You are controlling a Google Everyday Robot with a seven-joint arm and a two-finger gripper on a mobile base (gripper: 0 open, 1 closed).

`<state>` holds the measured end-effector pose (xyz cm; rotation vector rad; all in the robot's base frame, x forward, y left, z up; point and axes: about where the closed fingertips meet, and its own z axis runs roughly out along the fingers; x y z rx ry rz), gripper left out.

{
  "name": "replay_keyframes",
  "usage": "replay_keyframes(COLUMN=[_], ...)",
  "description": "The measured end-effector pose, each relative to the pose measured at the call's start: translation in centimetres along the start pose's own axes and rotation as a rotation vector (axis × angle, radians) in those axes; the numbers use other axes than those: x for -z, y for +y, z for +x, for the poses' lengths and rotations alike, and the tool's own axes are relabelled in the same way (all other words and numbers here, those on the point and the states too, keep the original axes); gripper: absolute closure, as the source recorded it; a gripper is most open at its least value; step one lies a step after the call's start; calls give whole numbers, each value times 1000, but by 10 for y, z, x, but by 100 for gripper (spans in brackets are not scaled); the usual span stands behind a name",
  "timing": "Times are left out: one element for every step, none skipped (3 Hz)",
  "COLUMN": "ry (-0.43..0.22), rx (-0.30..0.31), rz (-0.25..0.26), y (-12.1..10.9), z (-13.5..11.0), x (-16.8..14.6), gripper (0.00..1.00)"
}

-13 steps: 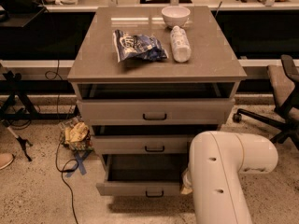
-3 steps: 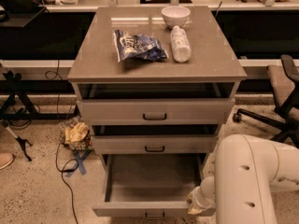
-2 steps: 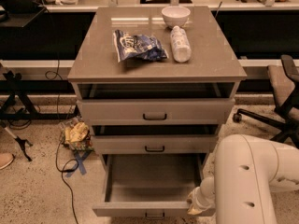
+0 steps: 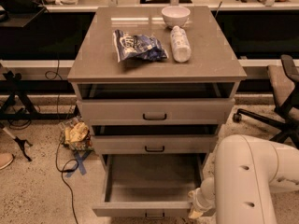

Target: Open bottom drawer

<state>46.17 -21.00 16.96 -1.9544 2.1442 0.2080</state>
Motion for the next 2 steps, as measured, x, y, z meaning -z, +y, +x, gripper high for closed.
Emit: replay_keyframes(ry=[-24, -66], rx=[33, 72], rz=[37, 110], y=[-7, -13], z=[-3, -11], x=[24, 68], gripper=[0, 0])
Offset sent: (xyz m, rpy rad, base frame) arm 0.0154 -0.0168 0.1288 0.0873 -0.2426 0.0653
